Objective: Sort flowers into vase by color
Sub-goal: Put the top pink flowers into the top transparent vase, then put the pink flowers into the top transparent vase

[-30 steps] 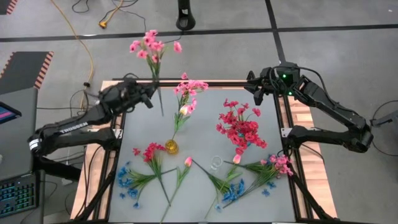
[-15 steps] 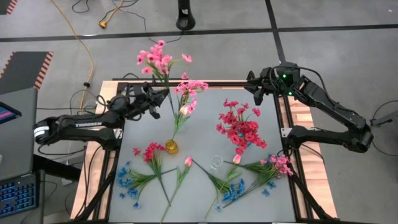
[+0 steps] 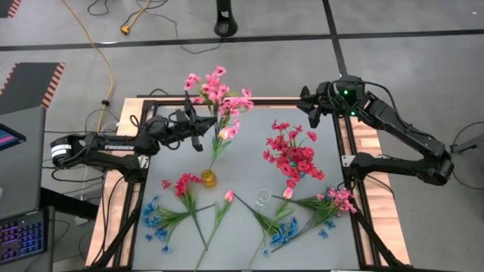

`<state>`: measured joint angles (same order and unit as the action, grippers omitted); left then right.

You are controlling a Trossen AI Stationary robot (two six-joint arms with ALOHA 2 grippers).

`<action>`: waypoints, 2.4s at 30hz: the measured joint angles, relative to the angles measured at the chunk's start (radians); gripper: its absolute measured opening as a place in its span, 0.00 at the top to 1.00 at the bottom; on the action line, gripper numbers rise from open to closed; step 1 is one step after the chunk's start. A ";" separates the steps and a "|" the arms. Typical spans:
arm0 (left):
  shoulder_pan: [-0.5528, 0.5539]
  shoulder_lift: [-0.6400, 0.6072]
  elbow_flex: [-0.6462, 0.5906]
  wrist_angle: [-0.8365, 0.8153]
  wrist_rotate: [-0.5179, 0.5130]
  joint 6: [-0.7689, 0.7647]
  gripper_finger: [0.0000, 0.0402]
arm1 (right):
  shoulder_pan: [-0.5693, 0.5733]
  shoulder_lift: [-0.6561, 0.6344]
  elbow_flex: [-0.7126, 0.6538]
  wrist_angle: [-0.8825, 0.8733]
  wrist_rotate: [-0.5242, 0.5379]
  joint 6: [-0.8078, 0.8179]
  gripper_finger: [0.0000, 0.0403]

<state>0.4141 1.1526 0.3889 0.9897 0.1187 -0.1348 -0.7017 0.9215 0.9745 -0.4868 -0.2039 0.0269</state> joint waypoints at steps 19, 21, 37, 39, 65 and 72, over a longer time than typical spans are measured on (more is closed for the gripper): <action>-0.001 -0.040 0.000 -0.107 0.034 0.036 0.77 | 0.000 0.000 0.000 0.000 0.000 0.000 0.50; -0.001 -0.077 0.001 -0.160 0.034 0.048 0.73 | 0.000 0.000 0.000 0.000 0.000 0.000 0.50; 0.000 -0.469 0.001 -0.757 -0.031 0.105 0.66 | 0.000 -0.031 0.066 -0.080 0.000 0.000 0.50; 0.000 -0.494 0.001 -0.804 -0.042 0.106 0.66 | 0.000 -0.042 0.106 -0.118 0.000 0.000 0.50; -0.001 -0.518 0.001 -0.979 -0.080 0.056 0.66 | 0.343 -0.236 0.292 -0.630 0.019 0.479 0.50; -0.001 -0.518 0.001 -0.978 -0.080 0.052 0.66 | 0.450 -0.240 0.292 -0.737 0.022 0.776 0.50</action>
<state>0.4133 0.6342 0.3897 0.0116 0.0383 -0.0830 -0.2515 0.6816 1.2667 -1.2233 -0.1817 0.8027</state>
